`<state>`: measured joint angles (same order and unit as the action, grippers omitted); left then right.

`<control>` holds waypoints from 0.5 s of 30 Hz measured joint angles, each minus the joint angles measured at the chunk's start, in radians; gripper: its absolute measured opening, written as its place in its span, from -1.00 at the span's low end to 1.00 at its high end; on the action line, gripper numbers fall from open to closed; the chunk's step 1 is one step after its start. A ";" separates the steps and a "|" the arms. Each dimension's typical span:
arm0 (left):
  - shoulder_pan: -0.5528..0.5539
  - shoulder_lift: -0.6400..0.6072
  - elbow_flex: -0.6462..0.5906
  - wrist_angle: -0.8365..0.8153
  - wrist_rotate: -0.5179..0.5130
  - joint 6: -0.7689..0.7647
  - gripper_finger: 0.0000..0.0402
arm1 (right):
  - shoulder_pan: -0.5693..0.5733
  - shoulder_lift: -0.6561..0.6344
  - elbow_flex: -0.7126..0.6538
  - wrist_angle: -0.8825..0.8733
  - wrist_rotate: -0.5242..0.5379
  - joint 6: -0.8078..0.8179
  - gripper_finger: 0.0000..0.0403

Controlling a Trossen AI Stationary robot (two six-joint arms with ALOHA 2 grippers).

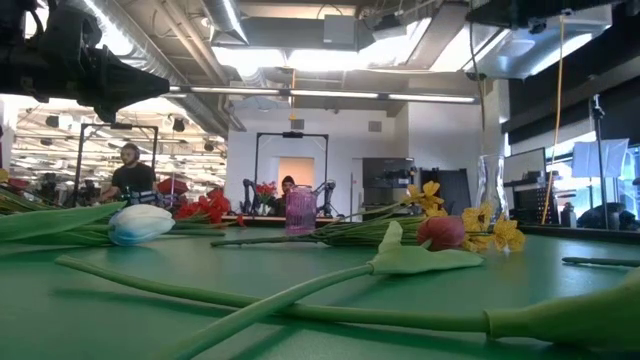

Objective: Sort flowers into vase by color
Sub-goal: Put the top white flower into the transparent vase

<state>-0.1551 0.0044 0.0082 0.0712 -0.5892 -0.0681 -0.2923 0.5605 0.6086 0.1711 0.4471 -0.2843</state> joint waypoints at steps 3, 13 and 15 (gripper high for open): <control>0.000 0.000 0.000 0.000 0.000 0.000 -0.81 | -0.099 0.006 0.000 -0.034 -0.086 0.040 -0.99; 0.000 0.000 0.000 0.000 0.000 0.000 -0.81 | -0.311 0.029 0.000 -0.126 -0.314 0.140 -0.99; 0.000 0.000 0.000 0.000 0.000 0.000 -0.81 | -0.336 0.047 0.000 -0.128 -0.347 0.149 -0.99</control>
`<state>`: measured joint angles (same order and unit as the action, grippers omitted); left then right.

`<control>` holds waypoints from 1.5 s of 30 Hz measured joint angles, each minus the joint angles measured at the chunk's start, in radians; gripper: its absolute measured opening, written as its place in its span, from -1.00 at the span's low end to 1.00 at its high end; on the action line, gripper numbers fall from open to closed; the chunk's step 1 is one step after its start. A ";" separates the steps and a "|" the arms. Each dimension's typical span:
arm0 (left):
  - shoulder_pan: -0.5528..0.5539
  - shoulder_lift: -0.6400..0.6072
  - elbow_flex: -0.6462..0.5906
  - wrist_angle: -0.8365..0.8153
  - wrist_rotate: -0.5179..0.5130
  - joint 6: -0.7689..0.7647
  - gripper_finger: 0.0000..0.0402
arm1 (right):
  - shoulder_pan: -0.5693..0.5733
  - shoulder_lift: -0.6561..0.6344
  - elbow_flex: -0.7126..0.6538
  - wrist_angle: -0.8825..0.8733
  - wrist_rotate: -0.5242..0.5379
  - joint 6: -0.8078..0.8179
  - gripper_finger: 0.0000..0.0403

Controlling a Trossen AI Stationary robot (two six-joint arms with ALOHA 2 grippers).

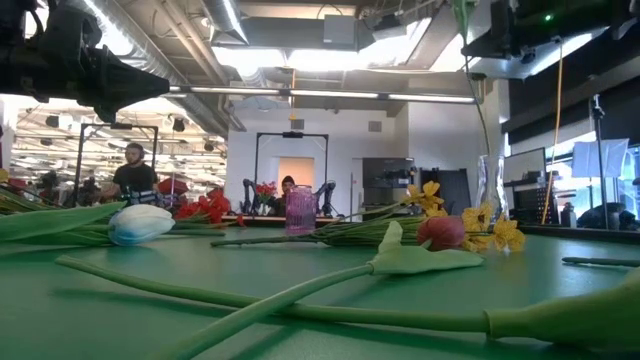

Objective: Sort flowers into vase by color
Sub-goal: Put the top white flower into the transparent vase

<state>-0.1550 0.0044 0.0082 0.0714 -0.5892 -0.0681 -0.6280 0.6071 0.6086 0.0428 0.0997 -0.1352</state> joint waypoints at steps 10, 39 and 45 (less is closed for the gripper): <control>0.000 0.000 0.000 0.000 0.000 0.000 -0.81 | -0.030 0.110 0.000 -0.019 -0.036 0.000 -0.99; 0.000 0.000 0.000 0.000 0.000 0.000 -0.81 | -0.027 -0.117 -0.180 0.001 0.053 0.053 -0.87; 0.000 0.000 0.000 0.000 0.000 0.000 -0.81 | -0.027 -0.112 -0.181 -0.079 0.074 0.052 -0.87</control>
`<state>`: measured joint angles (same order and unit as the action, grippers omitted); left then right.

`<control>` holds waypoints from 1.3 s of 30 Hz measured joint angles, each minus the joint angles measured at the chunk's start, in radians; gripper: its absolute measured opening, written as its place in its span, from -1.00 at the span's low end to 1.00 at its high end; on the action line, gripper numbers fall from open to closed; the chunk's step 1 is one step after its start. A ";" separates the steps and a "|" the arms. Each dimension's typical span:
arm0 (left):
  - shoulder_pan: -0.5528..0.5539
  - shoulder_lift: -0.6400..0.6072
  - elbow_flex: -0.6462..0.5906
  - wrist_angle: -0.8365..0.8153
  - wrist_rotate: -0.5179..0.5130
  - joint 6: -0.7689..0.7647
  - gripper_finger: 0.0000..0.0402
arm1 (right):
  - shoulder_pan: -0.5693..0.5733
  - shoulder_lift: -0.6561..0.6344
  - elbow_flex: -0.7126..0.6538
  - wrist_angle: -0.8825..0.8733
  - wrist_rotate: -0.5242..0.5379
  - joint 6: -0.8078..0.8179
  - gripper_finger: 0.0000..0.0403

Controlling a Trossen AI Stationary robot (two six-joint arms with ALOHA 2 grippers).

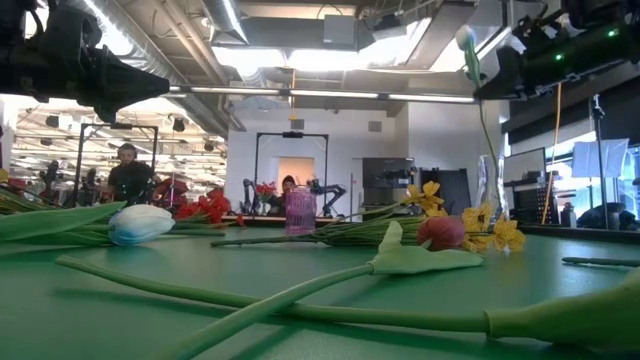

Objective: Sort flowers into vase by color
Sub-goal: Put the top white flower into the transparent vase, then put the right yellow flowers into the transparent vase

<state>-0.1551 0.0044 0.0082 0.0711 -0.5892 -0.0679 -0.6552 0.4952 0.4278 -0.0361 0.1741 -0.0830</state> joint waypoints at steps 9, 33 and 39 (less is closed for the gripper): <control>0.000 0.000 0.000 0.000 0.000 0.000 -0.81 | 0.000 0.000 0.000 -0.021 0.000 0.002 -0.79; 0.000 0.000 0.000 0.000 0.000 0.000 -0.81 | 0.000 -0.196 0.139 -0.344 -0.009 0.138 0.26; 0.000 0.000 0.000 0.000 0.000 0.000 -0.81 | 0.000 -0.275 0.159 -0.316 -0.299 0.325 0.27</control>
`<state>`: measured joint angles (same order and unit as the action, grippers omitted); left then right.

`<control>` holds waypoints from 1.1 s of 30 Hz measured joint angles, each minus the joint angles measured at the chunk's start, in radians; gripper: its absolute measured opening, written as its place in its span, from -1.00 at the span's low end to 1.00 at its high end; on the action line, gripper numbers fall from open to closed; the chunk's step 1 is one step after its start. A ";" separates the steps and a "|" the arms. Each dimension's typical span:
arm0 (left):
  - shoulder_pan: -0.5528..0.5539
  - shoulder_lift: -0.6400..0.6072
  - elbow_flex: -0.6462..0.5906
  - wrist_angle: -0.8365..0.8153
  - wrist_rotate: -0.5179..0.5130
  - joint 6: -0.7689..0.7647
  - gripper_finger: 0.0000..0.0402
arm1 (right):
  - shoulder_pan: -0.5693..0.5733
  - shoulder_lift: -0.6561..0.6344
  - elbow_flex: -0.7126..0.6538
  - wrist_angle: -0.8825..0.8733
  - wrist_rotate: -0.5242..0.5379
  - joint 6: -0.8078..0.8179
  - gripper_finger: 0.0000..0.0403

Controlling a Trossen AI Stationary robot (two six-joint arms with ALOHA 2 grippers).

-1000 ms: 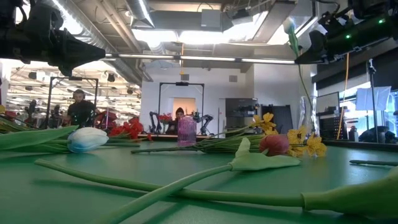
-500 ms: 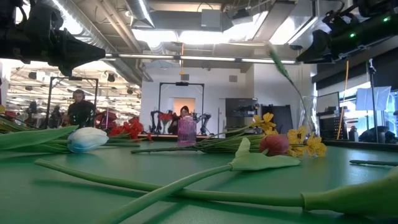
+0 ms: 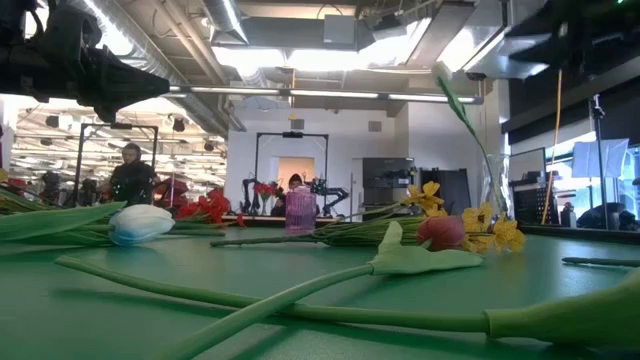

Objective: Sort flowers into vase by color
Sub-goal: Put the right yellow flowers into the transparent vase

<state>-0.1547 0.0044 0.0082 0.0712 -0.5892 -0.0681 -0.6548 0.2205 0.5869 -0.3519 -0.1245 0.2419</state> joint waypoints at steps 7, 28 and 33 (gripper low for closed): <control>0.000 0.000 0.000 0.000 0.000 0.000 -0.81 | 0.000 -0.125 0.000 0.001 -0.215 0.100 0.27; 0.000 0.000 0.000 0.000 0.003 0.000 -0.81 | 0.000 -0.212 0.007 0.127 -0.374 0.277 0.27; 0.000 0.000 0.000 0.000 0.003 0.000 -0.81 | 0.000 -0.212 0.007 0.138 -0.360 0.274 0.27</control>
<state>-0.1549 0.0044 0.0082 0.0714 -0.5858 -0.0681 -0.6548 0.0086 0.5938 -0.2135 -0.4847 0.5158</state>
